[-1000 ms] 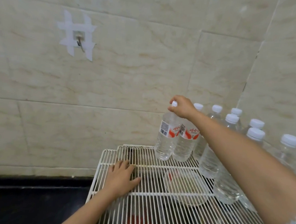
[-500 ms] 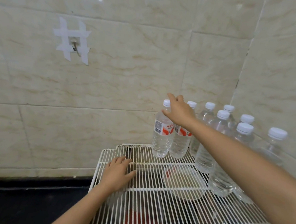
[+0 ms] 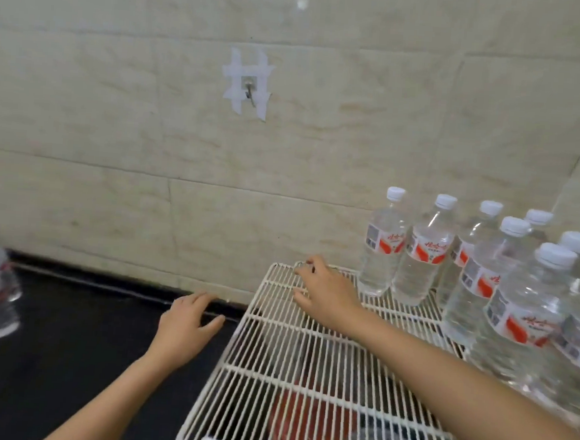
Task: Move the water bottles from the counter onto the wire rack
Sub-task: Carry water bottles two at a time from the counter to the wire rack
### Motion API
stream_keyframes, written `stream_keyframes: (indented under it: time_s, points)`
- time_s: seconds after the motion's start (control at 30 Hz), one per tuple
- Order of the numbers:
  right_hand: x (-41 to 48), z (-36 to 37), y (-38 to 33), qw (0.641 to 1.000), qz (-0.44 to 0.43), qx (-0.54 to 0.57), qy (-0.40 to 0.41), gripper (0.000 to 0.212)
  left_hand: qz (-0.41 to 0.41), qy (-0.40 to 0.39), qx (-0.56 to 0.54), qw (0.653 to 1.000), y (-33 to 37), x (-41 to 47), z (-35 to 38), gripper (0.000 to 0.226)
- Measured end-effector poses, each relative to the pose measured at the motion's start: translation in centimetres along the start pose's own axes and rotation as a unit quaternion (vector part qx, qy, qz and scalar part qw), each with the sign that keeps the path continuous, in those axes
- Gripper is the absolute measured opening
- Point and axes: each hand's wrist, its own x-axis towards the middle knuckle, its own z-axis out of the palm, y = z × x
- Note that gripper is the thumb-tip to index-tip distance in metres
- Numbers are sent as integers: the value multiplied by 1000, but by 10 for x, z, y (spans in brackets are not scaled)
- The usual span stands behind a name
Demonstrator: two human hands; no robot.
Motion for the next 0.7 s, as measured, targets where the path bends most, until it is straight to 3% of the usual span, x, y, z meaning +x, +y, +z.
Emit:
stream_keyframes:
  time_s: [0.33,0.47,0.7]
  points:
    - [18,56,-181,973,-210,74,-55,43,-226,104,30,968,-123,-157,-82,49]
    - [18,62,-262,959,-269,73,-46,43,-279,171,14,945,-164,-215,-121,48]
    - [-6,95,-427,930,-349,77,-91,40,-373,222,36,900,-253,-332,-191,45]
